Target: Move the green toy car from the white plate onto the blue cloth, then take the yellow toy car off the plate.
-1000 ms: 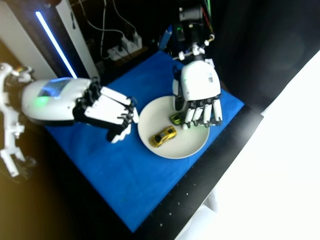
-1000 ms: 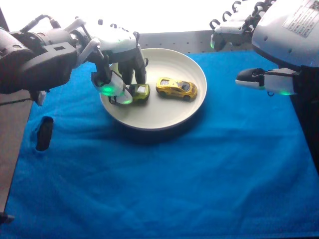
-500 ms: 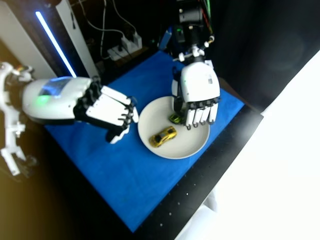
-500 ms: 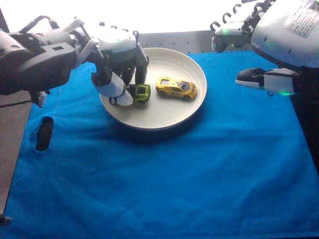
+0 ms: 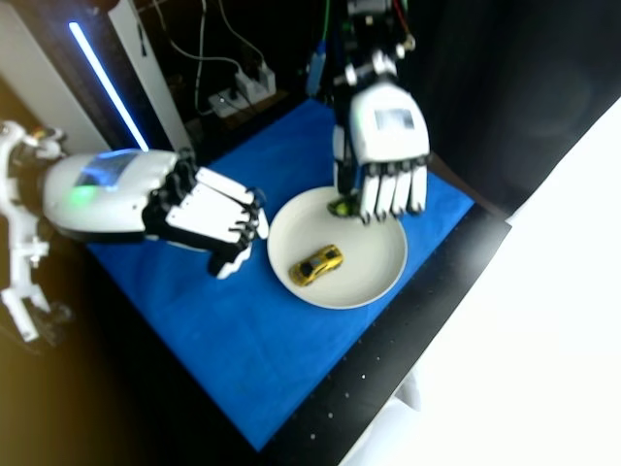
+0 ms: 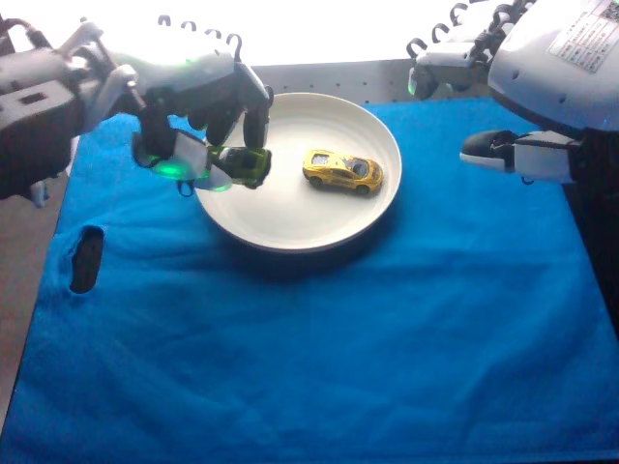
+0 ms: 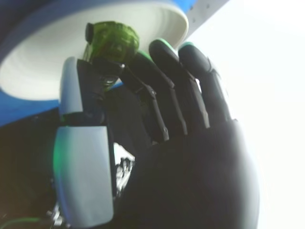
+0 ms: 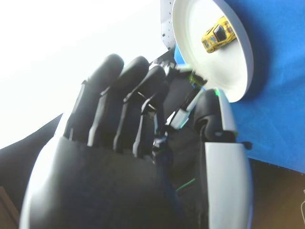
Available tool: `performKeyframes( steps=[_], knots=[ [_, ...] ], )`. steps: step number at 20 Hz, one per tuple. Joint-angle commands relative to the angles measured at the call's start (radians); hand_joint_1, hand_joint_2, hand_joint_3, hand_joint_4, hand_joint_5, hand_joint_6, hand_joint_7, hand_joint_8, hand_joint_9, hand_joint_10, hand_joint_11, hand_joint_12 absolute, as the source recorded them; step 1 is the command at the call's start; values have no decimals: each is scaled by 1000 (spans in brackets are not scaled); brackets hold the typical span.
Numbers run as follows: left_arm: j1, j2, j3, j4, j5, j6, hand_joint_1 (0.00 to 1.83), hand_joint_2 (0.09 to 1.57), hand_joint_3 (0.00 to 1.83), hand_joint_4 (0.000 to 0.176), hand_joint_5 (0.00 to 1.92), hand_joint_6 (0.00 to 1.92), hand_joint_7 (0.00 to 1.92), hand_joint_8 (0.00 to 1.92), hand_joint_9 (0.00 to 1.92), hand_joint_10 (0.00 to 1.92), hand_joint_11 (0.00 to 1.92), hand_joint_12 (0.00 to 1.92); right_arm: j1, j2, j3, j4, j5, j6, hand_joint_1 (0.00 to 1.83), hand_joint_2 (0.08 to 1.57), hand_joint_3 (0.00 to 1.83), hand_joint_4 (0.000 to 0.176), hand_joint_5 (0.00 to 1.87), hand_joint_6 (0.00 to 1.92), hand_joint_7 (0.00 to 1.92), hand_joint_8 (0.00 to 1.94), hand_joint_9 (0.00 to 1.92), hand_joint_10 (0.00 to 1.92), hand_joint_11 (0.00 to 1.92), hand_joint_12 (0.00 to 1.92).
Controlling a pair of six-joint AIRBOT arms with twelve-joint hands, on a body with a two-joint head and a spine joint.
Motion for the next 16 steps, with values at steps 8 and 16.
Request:
performKeyframes(
  steps=[8, 16],
  knots=[
    [83, 183, -214, 28, -269, 1, 1247, 1120, 0, 0, 963, 881, 1002, 1174, 749, 1408, 343, 1921, 4, 4, -2, 34, 119, -4, 1070, 1083, 0, 0, 530, 699, 629, 960, 502, 1286, 257, 1753],
    [197, 267, -348, 63, -309, -18, 1218, 1109, 0, 28, 977, 978, 1007, 1021, 490, 1322, 143, 1830, -4, 5, 3, 53, 118, -4, 979, 1101, 0, 0, 579, 498, 684, 539, 509, 1015, 220, 1668]
  ],
)
